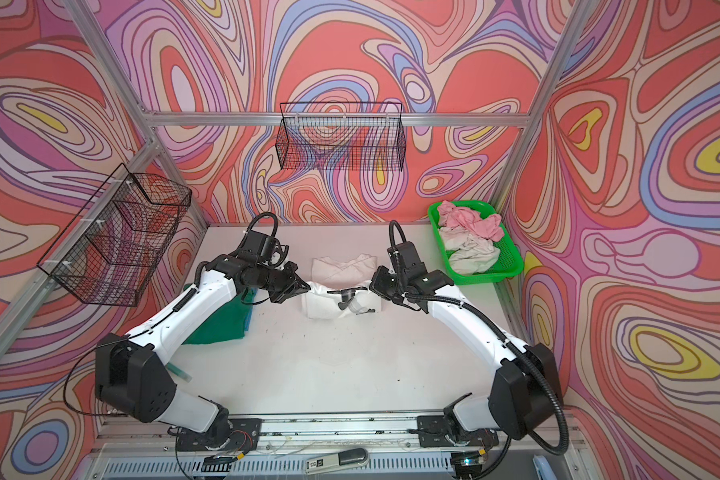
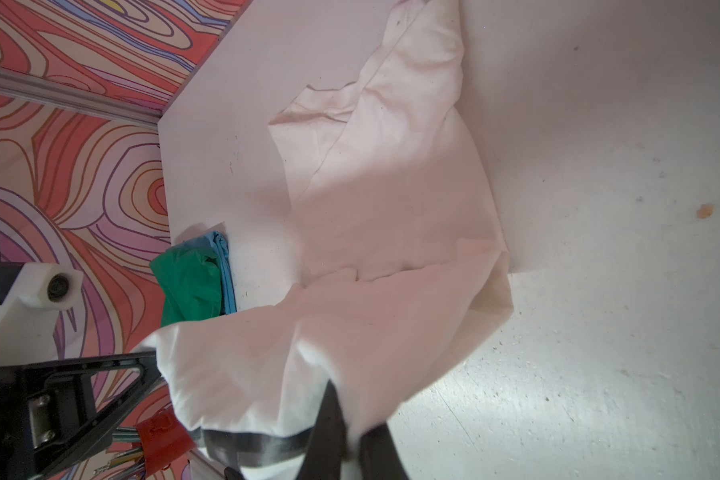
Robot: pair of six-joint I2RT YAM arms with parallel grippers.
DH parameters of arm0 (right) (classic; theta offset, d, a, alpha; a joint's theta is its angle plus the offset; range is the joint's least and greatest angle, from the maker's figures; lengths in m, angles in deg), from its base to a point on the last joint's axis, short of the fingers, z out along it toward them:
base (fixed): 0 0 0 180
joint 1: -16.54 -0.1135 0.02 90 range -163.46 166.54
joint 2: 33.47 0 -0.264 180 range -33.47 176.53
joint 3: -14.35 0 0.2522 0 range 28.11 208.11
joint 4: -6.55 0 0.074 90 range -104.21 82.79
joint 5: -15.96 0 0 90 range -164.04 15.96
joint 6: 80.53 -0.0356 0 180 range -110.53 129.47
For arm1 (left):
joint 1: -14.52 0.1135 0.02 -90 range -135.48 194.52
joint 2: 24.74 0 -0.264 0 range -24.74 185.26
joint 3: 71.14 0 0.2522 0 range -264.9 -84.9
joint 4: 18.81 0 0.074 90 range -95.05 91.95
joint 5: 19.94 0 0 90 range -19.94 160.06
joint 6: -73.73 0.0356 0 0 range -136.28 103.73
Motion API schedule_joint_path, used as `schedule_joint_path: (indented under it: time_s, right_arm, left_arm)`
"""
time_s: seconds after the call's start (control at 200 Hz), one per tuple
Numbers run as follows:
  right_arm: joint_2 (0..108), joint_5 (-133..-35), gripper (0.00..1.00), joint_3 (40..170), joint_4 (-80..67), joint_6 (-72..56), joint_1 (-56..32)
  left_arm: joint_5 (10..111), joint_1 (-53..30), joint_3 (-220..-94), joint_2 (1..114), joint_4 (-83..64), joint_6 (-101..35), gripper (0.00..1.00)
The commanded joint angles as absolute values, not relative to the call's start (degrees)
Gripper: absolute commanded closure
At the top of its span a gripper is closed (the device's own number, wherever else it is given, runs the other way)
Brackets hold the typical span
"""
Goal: Fold and stack the t-shirts
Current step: 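Fold the near edge over toward the far end with both grippers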
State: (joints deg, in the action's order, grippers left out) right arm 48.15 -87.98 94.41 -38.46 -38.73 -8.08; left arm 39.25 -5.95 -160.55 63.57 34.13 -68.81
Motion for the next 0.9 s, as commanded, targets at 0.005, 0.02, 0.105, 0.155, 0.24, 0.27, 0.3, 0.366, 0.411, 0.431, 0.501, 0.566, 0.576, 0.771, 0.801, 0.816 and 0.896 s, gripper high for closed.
schedule_joint_path:
  time_s: [0.005,0.02,0.105,0.155,0.24,0.27,0.3,0.366,0.411,0.431,0.501,0.566,0.576,0.771,0.801,0.816,0.896]
  right_arm:
    - [50.3,-90.5,1.0,97.0,-36.3,-36.9,-6.3]
    - [50.5,-90.6,1.0,97.3,-36.1,-36.9,-6.2]
    - [52.3,-91.6,1.0,98.7,-35.5,-36.5,-5.2]
    - [53.6,-92.2,1.0,99.9,-35.4,-36.3,-4.7]
    - [55.7,-93.1,1.0,101.8,-35.0,-35.9,-3.8]
    - [56.4,-93.0,1.0,102.5,-35.1,-35.8,-3.3]
    - [57.0,-93.3,1.0,103.1,-35.0,-35.8,-2.9]
    - [58.5,-93.5,1.0,104.5,-34.6,-35.5,-2.2]
    - [59.9,-94.1,1.0,105.4,-34.6,-35.4,-1.7]
    - [60.5,-94.7,1.0,105.8,-34.5,-35.4,-1.4]
    - [62.5,-95.4,1.0,107.2,-34.2,-35.1,-0.8]
    - [64.2,-95.9,1.0,108.2,-33.7,-34.9,-0.4]
    - [64.4,-96.0,1.0,108.4,-33.6,-35.0,-0.3]
    - [70.0,-97.6,1.0,112.1,-32.6,-34.9,0.8]
    - [70.8,-97.2,1.0,112.8,-32.6,-34.7,1.0]
    - [71.3,-97.0,1.0,113.1,-32.7,-34.6,1.1]
    - [73.6,-97.7,1.0,114.2,-32.1,-34.7,2.1]
  left_arm:
    - [37.4,-4.7,-164.3,66.5,33.6,-68.6,1.0]
    - [37.1,-4.5,-164.7,67.0,33.7,-68.6,1.0]
    - [35.6,-3.1,-166.6,68.9,33.5,-69.0,1.0]
    - [36.1,-2.6,-167.5,69.5,33.3,-69.3,1.0]
    - [35.6,-1.9,-169.5,71.5,33.2,-69.5,1.0]
    - [35.4,-1.7,-170.4,72.5,33.4,-69.6,1.0]
    - [35.1,-1.7,-171.0,73.3,33.3,-69.6,1.0]
    - [34.9,-1.6,-172.2,75.1,33.1,-69.8,1.0]
    - [34.7,-1.4,-172.7,76.3,32.8,-70.0,1.0]
    - [34.6,-1.3,-173.1,76.8,32.9,-70.0,1.0]
    - [34.2,-1.1,-174.0,78.2,32.0,-70.6,1.0]
    - [34.2,-0.9,-175.2,79.6,31.9,-71.0,1.0]
    - [34.2,-0.9,-175.4,79.9,31.8,-71.1,1.0]
    - [34.2,0.2,-180.0,85.2,32.0,-71.6,1.0]
    - [33.9,0.4,-180.2,85.9,31.6,-71.8,1.0]
    - [33.9,0.5,-180.4,86.3,31.4,-71.9,1.0]
    - [34.2,0.9,-180.9,87.7,30.5,-72.4,1.0]
